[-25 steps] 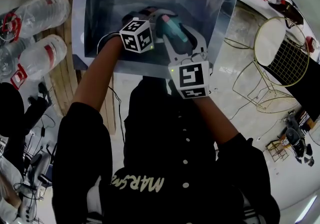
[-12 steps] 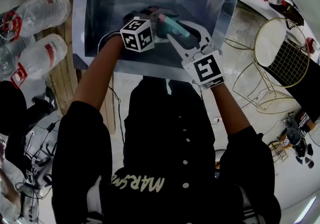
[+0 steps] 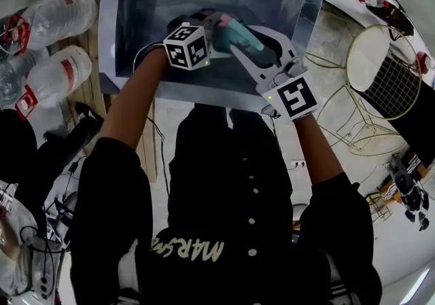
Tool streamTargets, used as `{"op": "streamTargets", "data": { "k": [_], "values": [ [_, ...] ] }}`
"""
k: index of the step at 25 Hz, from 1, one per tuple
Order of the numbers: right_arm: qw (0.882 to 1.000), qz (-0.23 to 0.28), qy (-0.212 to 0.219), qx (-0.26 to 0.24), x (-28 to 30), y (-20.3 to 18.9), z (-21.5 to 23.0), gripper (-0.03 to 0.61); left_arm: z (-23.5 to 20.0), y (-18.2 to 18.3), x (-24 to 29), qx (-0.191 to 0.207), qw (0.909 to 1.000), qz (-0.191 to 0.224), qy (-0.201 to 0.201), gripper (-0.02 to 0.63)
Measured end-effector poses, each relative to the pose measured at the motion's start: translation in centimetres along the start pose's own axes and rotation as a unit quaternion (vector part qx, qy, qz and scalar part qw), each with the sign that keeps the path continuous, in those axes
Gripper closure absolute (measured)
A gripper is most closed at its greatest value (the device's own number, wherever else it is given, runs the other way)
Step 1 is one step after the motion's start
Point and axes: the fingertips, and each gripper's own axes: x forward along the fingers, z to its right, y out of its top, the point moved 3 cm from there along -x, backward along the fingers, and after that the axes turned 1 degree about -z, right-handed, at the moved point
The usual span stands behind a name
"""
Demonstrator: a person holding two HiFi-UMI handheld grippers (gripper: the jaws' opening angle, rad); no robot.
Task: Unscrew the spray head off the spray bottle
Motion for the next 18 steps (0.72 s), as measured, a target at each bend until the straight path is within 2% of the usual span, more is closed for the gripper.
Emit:
{"op": "streamTargets", "data": {
  "k": [8,13,18],
  "values": [
    [0.997,0.067,-0.03,0.036,-3.0,5.0,0.8,0.414,0.1,0.0,0.0,-0.01,0.9999,-0.004,0.001,0.222],
    [0.994,0.096,-0.041,0.034,-5.3,8.1,1.1,0.414,0.2,0.1,0.0,-0.011,0.9998,-0.013,0.001,0.224],
    [0.991,0.118,-0.055,0.036,-6.9,9.5,1.3,0.414,0.2,-0.1,-0.1,-0.021,0.9994,-0.026,0.002,0.224]
  ]
}}
